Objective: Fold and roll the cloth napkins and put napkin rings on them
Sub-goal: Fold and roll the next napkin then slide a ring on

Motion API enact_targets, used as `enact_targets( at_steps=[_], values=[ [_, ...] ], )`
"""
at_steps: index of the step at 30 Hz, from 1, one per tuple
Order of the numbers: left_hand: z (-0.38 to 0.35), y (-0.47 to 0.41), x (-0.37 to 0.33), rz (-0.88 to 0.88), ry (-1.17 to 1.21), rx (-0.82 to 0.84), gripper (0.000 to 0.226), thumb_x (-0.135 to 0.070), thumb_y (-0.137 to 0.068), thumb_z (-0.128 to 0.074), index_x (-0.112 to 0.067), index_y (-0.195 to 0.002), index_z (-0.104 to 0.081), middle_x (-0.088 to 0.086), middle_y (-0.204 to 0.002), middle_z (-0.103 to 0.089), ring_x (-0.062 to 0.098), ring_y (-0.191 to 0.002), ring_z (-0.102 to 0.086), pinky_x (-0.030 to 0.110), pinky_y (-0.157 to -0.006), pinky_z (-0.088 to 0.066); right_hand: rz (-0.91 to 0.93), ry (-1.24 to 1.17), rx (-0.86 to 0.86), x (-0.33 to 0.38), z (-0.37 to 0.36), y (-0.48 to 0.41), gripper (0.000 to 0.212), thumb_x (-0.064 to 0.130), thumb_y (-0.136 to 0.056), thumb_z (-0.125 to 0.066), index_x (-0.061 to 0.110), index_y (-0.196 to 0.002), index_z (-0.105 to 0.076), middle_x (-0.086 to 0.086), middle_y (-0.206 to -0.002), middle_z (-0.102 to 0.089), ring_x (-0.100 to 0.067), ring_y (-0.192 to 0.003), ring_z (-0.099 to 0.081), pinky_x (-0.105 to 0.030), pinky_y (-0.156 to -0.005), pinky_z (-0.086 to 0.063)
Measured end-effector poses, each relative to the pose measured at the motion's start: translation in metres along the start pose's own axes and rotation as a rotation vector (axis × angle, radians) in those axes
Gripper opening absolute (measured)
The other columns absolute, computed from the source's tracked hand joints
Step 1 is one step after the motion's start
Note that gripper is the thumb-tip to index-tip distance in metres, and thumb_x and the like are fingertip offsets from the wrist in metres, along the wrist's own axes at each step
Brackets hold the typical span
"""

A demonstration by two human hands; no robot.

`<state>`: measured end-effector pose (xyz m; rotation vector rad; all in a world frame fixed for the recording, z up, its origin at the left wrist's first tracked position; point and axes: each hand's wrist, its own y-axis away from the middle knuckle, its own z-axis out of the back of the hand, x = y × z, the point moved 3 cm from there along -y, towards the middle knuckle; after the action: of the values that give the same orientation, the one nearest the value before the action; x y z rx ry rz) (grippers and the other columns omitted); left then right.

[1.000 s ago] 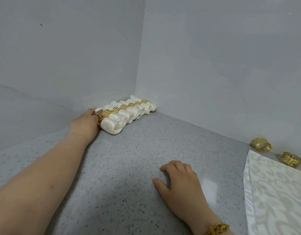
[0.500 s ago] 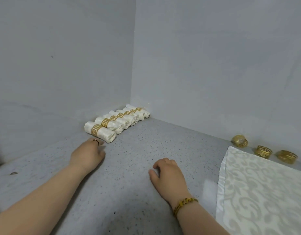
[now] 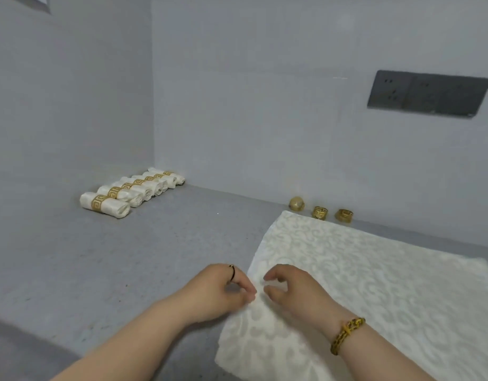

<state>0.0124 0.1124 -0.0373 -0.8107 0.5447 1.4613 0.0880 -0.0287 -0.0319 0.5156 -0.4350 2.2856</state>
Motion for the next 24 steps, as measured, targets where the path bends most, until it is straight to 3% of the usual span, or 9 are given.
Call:
enact_targets(
  at_steps=[3, 6, 12, 16, 18, 20, 22, 24],
  values=[
    [-0.047, 0.01, -0.02, -0.052, 0.013, 0.24, 0.022, -0.032, -0.072, -0.074, -0.05, -0.069, -0.062, -0.033, -0.102, -0.056, -0.014, -0.102, -0.051, 0.014, -0.097, -0.039, -0.089, -0.014, 0.013, -0.032, 0.019, 0.053, 0.024, 0.029, -0.091, -0.05, 0.024, -0.114, -0.054, 0.011, -0.105, -0.049, -0.005, -0.098, -0.049, -0.013, -0.081, -0.036],
    [-0.076, 0.016, -0.029, -0.121, -0.088, 0.375, 0.023, -0.034, -0.07, -0.077, -0.047, -0.073, -0.059, -0.039, -0.115, -0.036, -0.017, -0.116, -0.034, 0.004, -0.097, -0.025, -0.146, -0.07, 0.051, -0.055, 0.032, 0.103, 0.017, 0.033, -0.087, -0.055, 0.036, -0.102, -0.047, 0.015, -0.111, -0.05, -0.002, -0.102, -0.051, -0.012, -0.082, -0.041],
    [-0.084, 0.013, -0.029, -0.095, -0.003, 0.271, 0.036, -0.019, -0.071, -0.078, -0.045, -0.051, -0.061, -0.029, -0.112, -0.048, -0.027, -0.103, -0.039, -0.008, -0.083, -0.027, -0.029, -0.148, 0.203, -0.061, 0.044, 0.162, 0.042, 0.044, -0.072, -0.071, 0.058, -0.099, -0.041, 0.04, -0.12, -0.036, 0.02, -0.115, -0.032, 0.001, -0.09, -0.026],
    [-0.084, 0.012, -0.027, -0.028, 0.05, 0.232, 0.039, -0.019, -0.075, -0.074, -0.036, -0.042, -0.063, -0.026, -0.108, -0.055, -0.016, -0.101, -0.048, -0.008, -0.073, -0.032, 0.03, -0.224, 0.033, -0.071, 0.028, 0.165, 0.032, 0.047, -0.065, -0.07, 0.068, -0.081, -0.053, 0.039, -0.114, -0.05, 0.022, -0.112, -0.038, 0.005, -0.088, -0.025],
    [-0.082, 0.012, -0.03, -0.013, 0.058, 0.247, 0.042, -0.02, -0.079, -0.07, -0.036, -0.041, -0.063, -0.027, -0.107, -0.055, -0.012, -0.1, -0.051, -0.006, -0.072, -0.035, 0.008, -0.277, -0.054, -0.074, 0.026, 0.164, 0.033, 0.034, -0.073, -0.07, 0.064, -0.069, -0.058, 0.044, -0.109, -0.048, 0.022, -0.109, -0.043, 0.004, -0.087, -0.028],
    [-0.082, 0.015, -0.036, -0.033, 0.018, 0.234, 0.036, -0.027, -0.08, -0.068, -0.035, -0.046, -0.065, -0.029, -0.104, -0.056, -0.008, -0.101, -0.053, 0.001, -0.083, -0.037, -0.05, -0.366, -0.091, -0.076, 0.026, 0.164, 0.045, 0.018, -0.082, -0.066, 0.056, -0.058, -0.062, 0.043, -0.099, -0.056, 0.02, -0.103, -0.049, 0.003, -0.084, -0.032],
    [-0.084, 0.021, -0.048, -0.027, 0.013, 0.202, 0.019, -0.056, -0.066, -0.071, -0.038, -0.06, -0.067, -0.031, -0.1, -0.058, -0.011, -0.099, -0.053, 0.006, -0.091, -0.038, -0.11, -0.422, -0.118, -0.079, 0.029, 0.163, 0.045, 0.014, -0.085, -0.061, 0.045, -0.052, -0.062, 0.03, -0.091, -0.066, 0.016, -0.094, -0.056, 0.002, -0.078, -0.036],
    [-0.092, 0.03, -0.065, -0.068, -0.069, 0.209, 0.052, -0.08, -0.042, -0.063, -0.048, -0.082, -0.061, -0.039, -0.102, -0.054, -0.017, -0.1, -0.049, 0.005, -0.09, -0.037, -0.155, -0.451, -0.161, -0.08, 0.033, 0.162, 0.038, 0.014, -0.088, -0.056, 0.034, -0.056, -0.057, 0.013, -0.088, -0.07, 0.01, -0.077, -0.058, -0.002, -0.067, -0.039]
  ],
)
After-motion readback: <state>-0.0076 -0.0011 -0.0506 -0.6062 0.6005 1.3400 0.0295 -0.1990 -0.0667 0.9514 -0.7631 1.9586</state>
